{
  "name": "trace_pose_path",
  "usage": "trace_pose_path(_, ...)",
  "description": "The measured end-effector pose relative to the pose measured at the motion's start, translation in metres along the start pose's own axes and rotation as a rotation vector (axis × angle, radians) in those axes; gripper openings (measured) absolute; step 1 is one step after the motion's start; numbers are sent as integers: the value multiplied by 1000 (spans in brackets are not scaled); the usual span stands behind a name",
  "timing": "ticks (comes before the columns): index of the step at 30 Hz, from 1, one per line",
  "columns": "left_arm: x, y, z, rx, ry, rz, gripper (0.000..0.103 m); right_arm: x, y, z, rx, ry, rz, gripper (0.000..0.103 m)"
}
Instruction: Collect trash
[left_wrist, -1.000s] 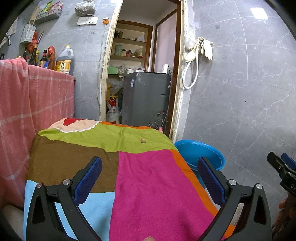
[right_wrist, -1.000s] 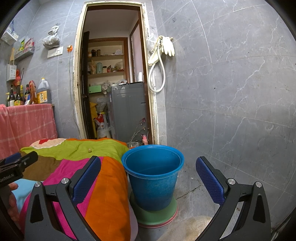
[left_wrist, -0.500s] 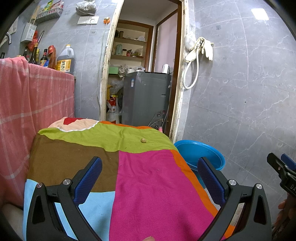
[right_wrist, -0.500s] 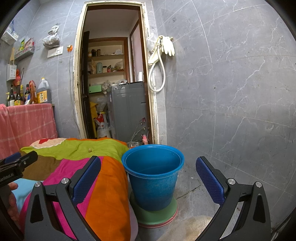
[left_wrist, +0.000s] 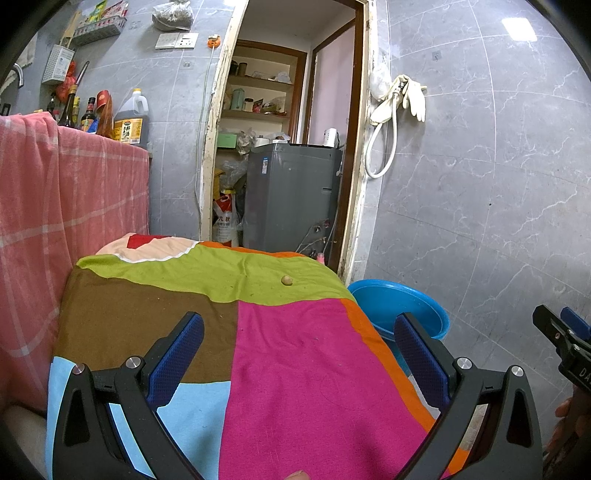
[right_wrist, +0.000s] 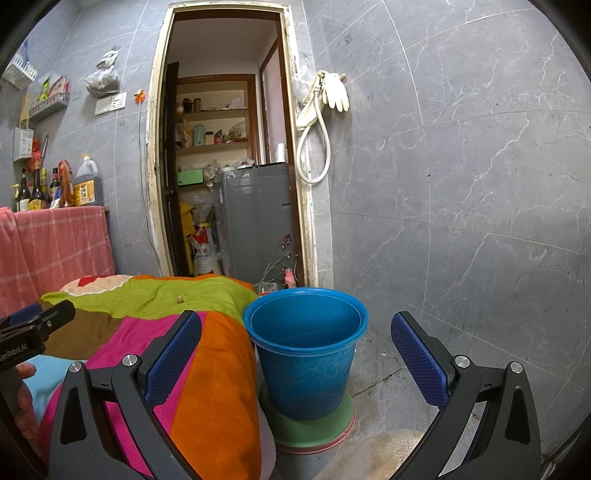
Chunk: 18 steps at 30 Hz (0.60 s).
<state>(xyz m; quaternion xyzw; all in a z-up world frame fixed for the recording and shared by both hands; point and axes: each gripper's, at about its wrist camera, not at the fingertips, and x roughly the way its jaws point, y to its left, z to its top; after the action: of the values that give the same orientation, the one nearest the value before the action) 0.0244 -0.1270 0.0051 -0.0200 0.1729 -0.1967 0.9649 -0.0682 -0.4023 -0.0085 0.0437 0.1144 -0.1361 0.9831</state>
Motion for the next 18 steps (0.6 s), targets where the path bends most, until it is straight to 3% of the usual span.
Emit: trace_pose_path(18,3,-6,0,-16,-3,20,101,0,0,0,0,0,0,103)
